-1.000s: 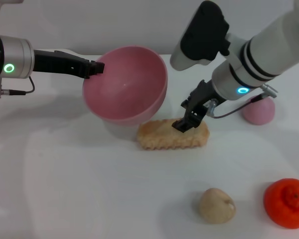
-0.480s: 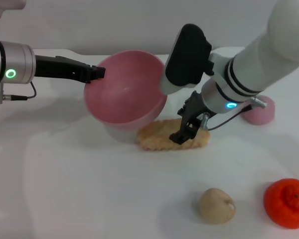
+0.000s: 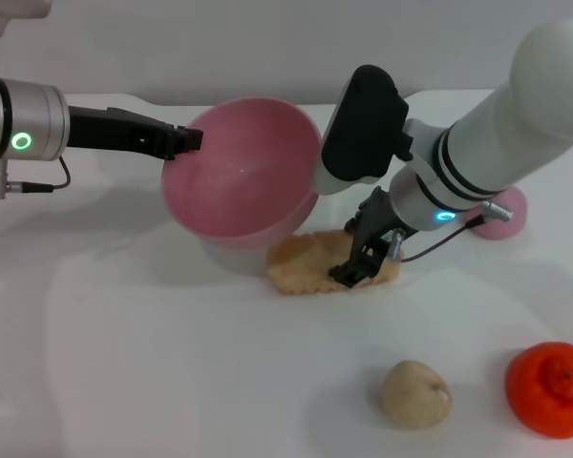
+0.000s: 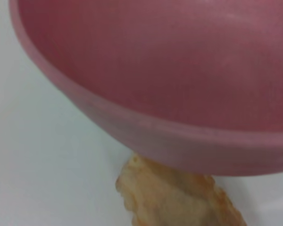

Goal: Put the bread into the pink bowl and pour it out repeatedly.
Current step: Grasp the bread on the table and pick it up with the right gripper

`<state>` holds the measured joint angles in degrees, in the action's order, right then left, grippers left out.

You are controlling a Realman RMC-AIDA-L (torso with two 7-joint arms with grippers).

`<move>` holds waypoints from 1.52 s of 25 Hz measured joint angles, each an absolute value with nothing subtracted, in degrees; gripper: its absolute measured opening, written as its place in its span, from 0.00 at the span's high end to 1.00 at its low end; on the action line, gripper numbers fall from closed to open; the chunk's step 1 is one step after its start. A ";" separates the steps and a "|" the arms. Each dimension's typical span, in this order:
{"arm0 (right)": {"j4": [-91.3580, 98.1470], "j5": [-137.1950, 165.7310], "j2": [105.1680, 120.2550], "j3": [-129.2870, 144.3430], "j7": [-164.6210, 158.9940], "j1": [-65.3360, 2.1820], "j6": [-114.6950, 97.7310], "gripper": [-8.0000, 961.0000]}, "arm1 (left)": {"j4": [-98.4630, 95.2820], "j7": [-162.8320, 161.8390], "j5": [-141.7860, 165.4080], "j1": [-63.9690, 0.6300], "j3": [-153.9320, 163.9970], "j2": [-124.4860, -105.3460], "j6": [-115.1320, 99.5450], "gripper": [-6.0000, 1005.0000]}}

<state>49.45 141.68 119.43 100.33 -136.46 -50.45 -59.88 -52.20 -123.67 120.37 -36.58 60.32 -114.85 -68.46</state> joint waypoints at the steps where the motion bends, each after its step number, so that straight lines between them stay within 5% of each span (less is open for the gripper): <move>1: 49.32 141.62 119.44 100.34 -136.46 -50.43 -59.84 0.27 | -52.20 -123.67 120.38 -36.57 60.35 -114.85 -68.46 0.84; 10: 49.64 140.13 119.53 100.84 -137.01 -48.62 -57.54 0.28 | -52.20 -123.23 120.42 -36.38 60.22 -114.85 -68.46 0.84; 15: 52.02 140.12 119.53 101.76 -137.07 -46.49 -55.95 0.42 | -52.20 -123.10 120.42 -36.27 60.19 -114.85 -68.32 0.84; 38: 52.74 140.09 119.28 101.78 -137.72 -46.35 -56.56 0.58 | -52.30 -123.05 120.41 -36.46 60.19 -114.67 -68.20 0.84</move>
